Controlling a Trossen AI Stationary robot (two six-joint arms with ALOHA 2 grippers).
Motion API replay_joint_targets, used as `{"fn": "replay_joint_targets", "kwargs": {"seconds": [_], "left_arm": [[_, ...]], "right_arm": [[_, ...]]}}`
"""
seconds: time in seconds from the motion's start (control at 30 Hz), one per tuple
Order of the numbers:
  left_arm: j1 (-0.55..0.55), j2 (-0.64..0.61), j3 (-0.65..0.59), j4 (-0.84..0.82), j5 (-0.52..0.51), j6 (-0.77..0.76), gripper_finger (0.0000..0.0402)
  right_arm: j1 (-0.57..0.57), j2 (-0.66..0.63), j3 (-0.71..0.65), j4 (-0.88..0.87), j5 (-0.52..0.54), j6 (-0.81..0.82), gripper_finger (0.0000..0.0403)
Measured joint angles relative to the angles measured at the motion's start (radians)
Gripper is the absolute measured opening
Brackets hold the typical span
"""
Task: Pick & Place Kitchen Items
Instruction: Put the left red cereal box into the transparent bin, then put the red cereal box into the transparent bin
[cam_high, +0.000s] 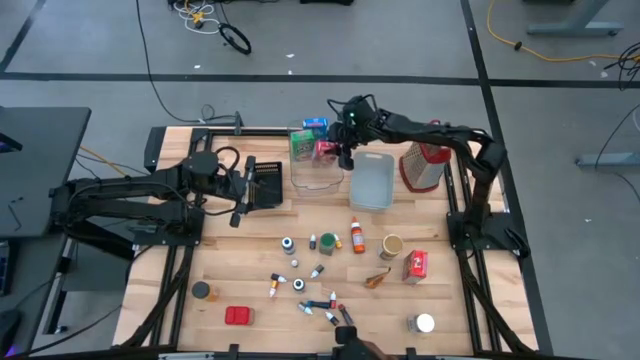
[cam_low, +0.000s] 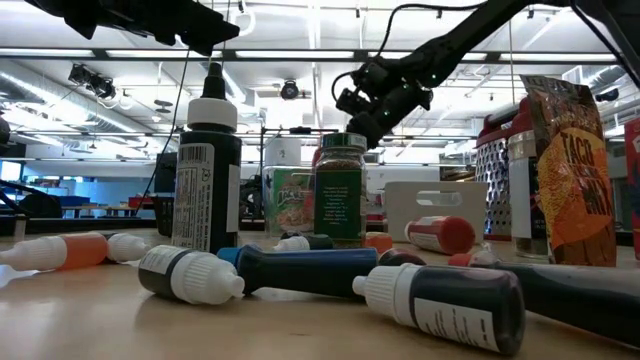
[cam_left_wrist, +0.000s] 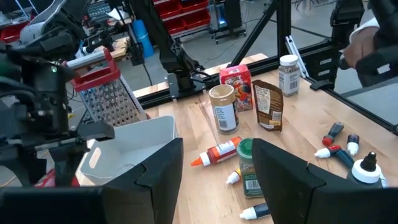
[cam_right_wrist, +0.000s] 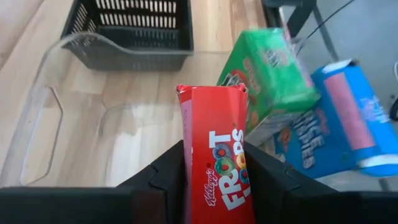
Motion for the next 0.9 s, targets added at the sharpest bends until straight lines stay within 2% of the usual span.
{"fn": "replay_joint_targets", "kwargs": {"seconds": [0.3, 0.67, 0.83, 0.9], "left_arm": [[0.0, 0.0, 0.0, 0.0, 0.0, -0.001, 0.0201], [0.0, 0.0, 0.0, 0.0, 0.0, -0.001, 0.0201], [0.0, 0.0, 0.0, 0.0, 0.0, -0.001, 0.0199], [0.0, 0.0, 0.0, 0.0, 0.0, -0.001, 0.02]], "right_arm": [[0.002, 0.02, -0.001, 0.002, 0.042, 0.053, 0.0149], [0.005, 0.02, -0.001, 0.013, 0.035, 0.08, 0.0236], [0.02, 0.019, -0.001, 0.054, 0.039, 0.066, 0.0251], [0.028, 0.013, -0.001, 0.065, 0.079, 0.043, 0.0251]]}}
